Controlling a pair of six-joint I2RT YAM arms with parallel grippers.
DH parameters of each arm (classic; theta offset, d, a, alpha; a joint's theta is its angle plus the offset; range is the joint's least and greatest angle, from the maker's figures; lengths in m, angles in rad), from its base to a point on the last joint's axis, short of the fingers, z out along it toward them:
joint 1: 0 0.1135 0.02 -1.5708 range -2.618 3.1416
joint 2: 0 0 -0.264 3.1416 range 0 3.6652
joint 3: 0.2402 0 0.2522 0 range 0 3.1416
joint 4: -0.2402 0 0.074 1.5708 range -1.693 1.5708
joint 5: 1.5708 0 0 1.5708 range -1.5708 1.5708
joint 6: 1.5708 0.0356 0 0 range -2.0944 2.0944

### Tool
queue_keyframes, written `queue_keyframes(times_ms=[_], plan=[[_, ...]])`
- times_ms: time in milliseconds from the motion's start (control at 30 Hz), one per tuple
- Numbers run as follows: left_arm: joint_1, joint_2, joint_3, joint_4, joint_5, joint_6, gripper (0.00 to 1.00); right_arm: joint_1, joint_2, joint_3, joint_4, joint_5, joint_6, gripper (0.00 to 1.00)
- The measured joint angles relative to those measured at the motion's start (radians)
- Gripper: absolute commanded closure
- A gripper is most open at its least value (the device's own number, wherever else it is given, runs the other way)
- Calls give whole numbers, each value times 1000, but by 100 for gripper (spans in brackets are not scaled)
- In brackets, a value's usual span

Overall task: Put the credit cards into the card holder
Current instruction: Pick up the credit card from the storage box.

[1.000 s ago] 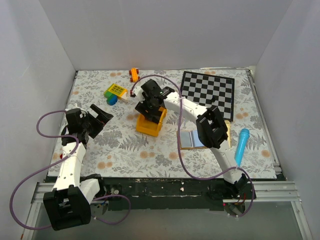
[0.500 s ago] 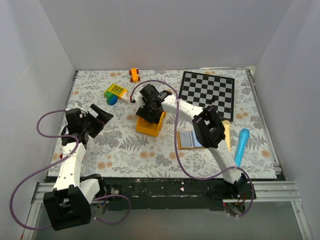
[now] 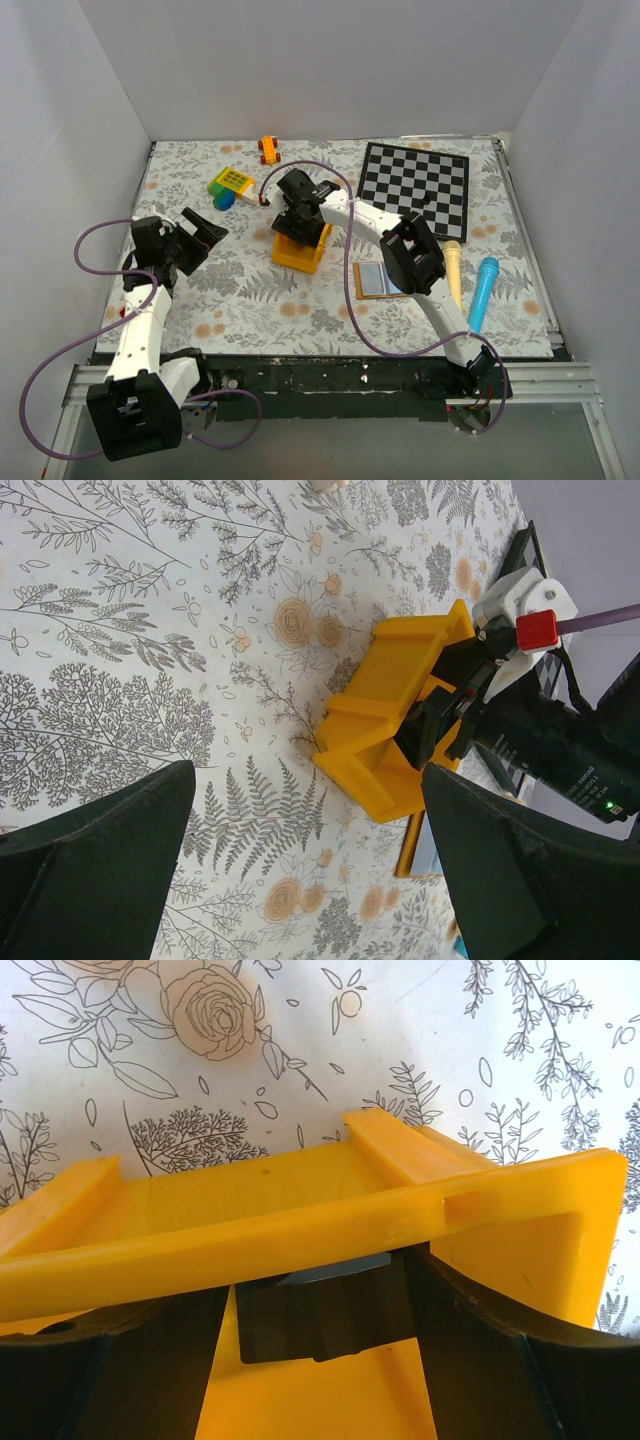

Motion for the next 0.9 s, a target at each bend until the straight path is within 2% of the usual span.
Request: queue_keyframes(times_ms=[300,567,900], plan=[[0,0,0,6,5,0,2,0,6,11,-4,37,-9,29],[0,0,-1,20,8,1,2,0,14,19,-9,71,-25,45],[1,0,-8,24,10,2,2,0,18,24,-20,51,-23,59]])
